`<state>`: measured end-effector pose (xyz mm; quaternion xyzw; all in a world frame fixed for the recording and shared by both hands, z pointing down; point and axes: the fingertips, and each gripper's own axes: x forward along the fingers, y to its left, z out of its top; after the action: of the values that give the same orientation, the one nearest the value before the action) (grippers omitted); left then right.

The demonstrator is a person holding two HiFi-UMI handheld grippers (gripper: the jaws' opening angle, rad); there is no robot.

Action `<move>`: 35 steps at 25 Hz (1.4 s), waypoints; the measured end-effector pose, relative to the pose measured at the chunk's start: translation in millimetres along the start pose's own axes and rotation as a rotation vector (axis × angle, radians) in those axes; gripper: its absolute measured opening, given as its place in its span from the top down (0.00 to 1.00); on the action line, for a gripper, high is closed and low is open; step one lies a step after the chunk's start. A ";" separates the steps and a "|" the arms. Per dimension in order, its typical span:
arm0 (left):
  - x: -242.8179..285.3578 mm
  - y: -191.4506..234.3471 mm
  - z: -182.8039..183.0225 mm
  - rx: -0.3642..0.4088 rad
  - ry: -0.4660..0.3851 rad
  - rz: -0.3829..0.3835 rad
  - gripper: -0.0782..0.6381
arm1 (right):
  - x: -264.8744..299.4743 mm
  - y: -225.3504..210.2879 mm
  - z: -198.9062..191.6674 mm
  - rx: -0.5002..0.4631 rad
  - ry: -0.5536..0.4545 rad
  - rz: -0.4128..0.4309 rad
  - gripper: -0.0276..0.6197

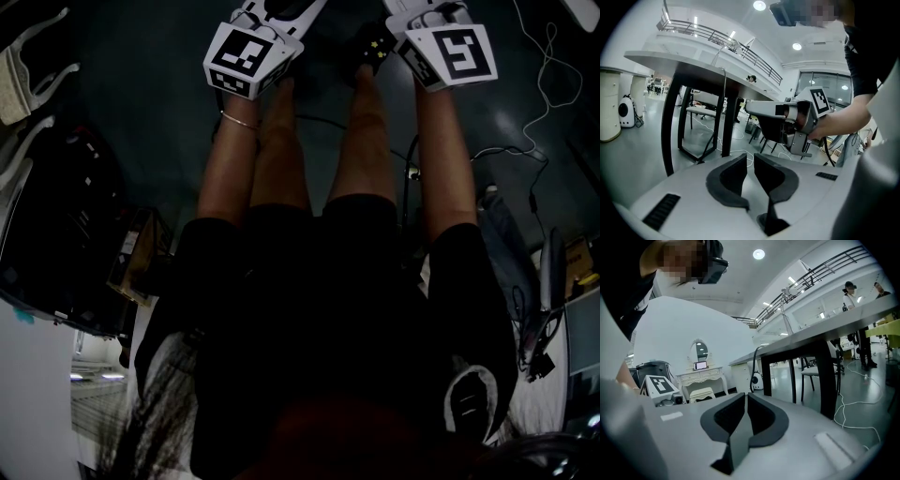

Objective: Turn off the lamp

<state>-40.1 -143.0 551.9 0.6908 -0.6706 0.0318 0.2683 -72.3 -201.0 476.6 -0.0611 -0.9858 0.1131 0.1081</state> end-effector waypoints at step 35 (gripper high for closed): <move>-10.1 -19.2 57.9 0.040 -0.058 -0.053 0.88 | -31.8 19.2 0.6 0.032 0.003 0.032 0.95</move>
<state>-41.3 -158.5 492.0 0.7142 -0.6588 0.0181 0.2358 -39.7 -187.1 465.1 -0.0751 -0.9826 0.1307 0.1087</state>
